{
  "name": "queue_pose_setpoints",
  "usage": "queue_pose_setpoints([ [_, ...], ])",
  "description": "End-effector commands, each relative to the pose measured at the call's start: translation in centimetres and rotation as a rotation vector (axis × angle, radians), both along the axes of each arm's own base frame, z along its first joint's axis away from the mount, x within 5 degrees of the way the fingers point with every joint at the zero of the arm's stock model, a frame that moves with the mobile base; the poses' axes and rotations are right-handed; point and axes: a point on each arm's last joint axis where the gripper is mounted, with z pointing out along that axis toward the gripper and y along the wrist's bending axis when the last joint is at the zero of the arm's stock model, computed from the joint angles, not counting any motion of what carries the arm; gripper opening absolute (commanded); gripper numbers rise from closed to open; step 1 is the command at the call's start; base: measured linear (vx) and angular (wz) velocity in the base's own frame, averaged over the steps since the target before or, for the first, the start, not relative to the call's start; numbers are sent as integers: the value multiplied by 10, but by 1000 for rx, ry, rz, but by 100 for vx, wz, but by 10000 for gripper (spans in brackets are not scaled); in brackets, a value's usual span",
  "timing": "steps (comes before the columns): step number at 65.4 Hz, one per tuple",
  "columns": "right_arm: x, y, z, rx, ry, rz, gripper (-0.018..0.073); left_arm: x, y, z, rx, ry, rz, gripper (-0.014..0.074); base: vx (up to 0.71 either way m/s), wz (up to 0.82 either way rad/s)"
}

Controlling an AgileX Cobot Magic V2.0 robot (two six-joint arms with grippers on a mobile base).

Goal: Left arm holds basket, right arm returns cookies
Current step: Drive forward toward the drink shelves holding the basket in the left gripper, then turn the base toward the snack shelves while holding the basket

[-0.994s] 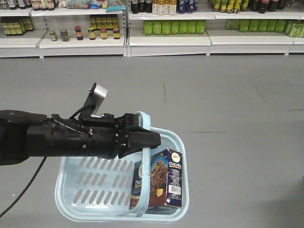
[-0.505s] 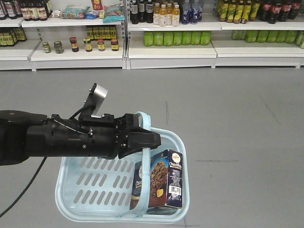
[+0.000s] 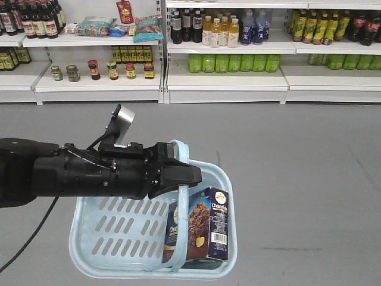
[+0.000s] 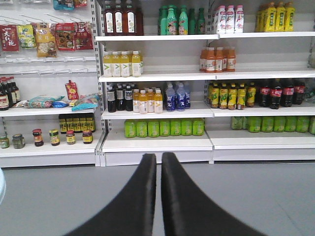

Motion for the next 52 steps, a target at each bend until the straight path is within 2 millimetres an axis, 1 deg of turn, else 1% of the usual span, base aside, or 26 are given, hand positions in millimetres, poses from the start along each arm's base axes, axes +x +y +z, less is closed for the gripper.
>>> queue_pose_setpoints([
  [1, -1, 0, 2, -14, -70, -6, -6, -5, -2, 32, -140, -43, -4, -3, 49, 3],
  [52, -1, 0, 2, -14, -70, -6, -6, -5, -2, 32, -139, -43, -3, -3, 52, 3],
])
